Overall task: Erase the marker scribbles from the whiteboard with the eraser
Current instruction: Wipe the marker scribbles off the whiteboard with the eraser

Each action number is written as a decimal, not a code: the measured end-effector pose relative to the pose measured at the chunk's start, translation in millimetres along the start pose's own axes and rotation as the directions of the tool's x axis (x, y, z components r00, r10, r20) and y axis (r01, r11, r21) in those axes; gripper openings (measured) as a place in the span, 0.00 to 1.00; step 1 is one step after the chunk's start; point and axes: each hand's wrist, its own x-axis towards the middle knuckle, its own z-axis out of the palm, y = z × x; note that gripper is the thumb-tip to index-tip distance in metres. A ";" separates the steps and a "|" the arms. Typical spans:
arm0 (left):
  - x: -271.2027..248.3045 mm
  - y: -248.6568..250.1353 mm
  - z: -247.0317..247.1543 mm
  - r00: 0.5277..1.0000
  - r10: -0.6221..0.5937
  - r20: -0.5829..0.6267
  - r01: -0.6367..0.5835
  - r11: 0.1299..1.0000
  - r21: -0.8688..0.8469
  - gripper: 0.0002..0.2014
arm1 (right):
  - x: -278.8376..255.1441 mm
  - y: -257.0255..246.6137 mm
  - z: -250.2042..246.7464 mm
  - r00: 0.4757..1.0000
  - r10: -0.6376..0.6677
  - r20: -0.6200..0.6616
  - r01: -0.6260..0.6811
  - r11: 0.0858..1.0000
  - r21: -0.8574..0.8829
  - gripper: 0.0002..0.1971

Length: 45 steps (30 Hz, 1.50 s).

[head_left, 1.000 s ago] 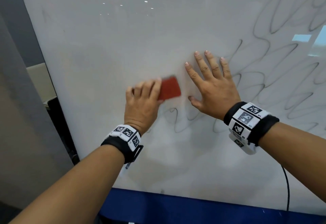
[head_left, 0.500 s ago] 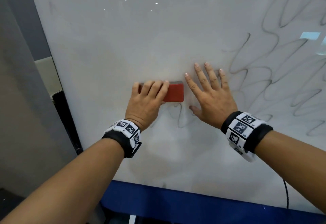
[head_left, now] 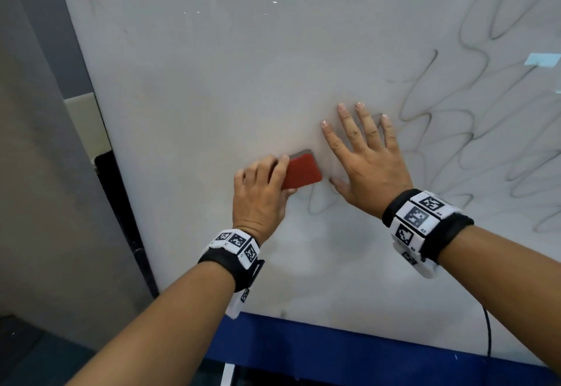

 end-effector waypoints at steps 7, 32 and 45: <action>8.1 -0.6 -2.6 0.968 -0.241 -0.066 0.234 0.967 -0.102 0.30 | -1.6 -4.4 1.0 1.000 0.026 0.017 -0.025 1.000 -0.003 0.50; -23.2 5.2 -2.1 0.753 -0.658 0.037 0.611 0.676 -0.411 0.31 | -10.3 -24.7 9.3 0.991 0.127 0.047 -0.130 0.988 0.080 0.52; -20.5 43.5 9.3 0.426 -0.900 0.095 0.763 0.301 -0.572 0.29 | -15.4 -26.2 12.8 0.992 0.115 0.055 -0.120 0.989 0.087 0.52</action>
